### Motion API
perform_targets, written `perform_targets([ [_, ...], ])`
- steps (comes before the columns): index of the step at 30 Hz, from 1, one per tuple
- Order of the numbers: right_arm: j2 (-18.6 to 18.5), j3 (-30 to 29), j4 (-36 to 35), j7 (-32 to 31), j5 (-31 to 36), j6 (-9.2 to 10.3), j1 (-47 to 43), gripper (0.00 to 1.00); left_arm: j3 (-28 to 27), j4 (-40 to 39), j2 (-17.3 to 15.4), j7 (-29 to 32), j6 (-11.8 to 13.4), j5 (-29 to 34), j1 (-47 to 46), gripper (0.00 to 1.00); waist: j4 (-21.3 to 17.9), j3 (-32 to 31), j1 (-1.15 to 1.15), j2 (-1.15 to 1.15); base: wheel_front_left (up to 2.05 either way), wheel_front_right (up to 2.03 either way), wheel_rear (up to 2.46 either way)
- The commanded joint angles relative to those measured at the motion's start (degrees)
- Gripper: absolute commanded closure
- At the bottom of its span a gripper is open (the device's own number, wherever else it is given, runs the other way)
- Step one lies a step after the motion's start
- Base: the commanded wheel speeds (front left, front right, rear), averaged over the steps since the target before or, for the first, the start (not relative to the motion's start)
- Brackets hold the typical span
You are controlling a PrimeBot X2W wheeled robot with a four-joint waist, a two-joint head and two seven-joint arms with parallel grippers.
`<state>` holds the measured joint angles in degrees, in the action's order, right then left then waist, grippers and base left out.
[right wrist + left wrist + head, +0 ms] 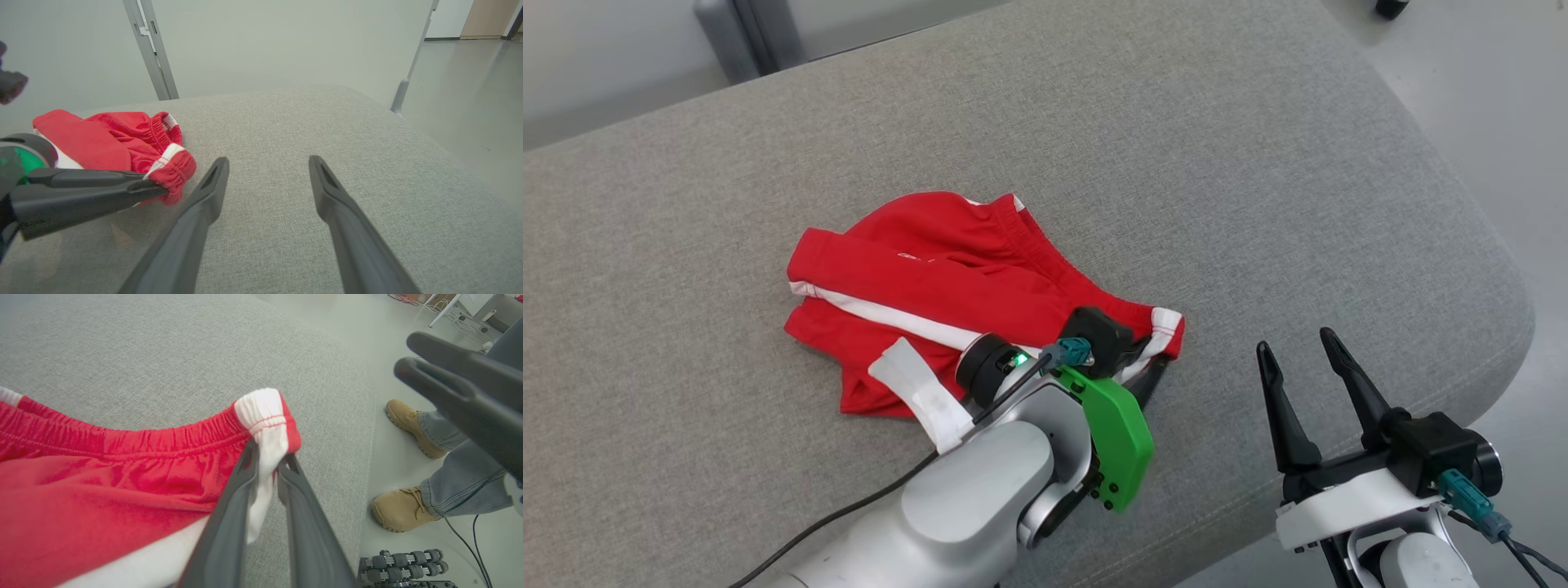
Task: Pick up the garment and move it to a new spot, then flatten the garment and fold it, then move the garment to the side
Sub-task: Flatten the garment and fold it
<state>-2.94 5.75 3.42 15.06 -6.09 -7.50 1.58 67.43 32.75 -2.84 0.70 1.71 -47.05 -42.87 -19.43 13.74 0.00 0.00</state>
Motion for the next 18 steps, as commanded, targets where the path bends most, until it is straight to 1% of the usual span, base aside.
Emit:
perform_targets([
  [1,0.0,0.0,0.2,0.2,-0.7,0.02,0.9,0.00,1.3,0.3,-0.2,-1.7,1.1,-2.0,-0.8,0.00,-0.4,0.6,0.00,0.00,0.00,0.00,0.00],
  [7,0.0,-0.8,0.1,0.2,-1.6,0.02,0.6,0.00,4.2,1.0,-0.2,-1.5,1.8,-3.3,-1.5,0.00,0.8,0.8,0.00,0.00,0.00,0.00,0.00],
  [12,0.0,-1.9,-0.2,0.2,-2.0,0.03,-0.3,0.00,1.5,-0.5,-0.2,-4.3,3.1,-6.5,-2.2,0.00,2.4,0.1,0.00,0.00,0.00,0.00,0.00],
  [14,0.0,-2.4,-0.4,0.2,-2.0,0.02,-0.7,0.00,-0.4,-1.2,-1.9,-5.0,3.4,-7.7,-2.5,0.00,3.2,-0.4,0.00,0.00,0.00,0.00,0.00],
  [18,0.0,-3.2,-0.7,0.2,-1.9,0.02,-1.4,0.00,-3.3,-2.9,-8.3,-3.7,5.0,-9.4,-2.3,0.00,4.6,-0.8,0.00,0.00,0.00,0.00,0.00],
])
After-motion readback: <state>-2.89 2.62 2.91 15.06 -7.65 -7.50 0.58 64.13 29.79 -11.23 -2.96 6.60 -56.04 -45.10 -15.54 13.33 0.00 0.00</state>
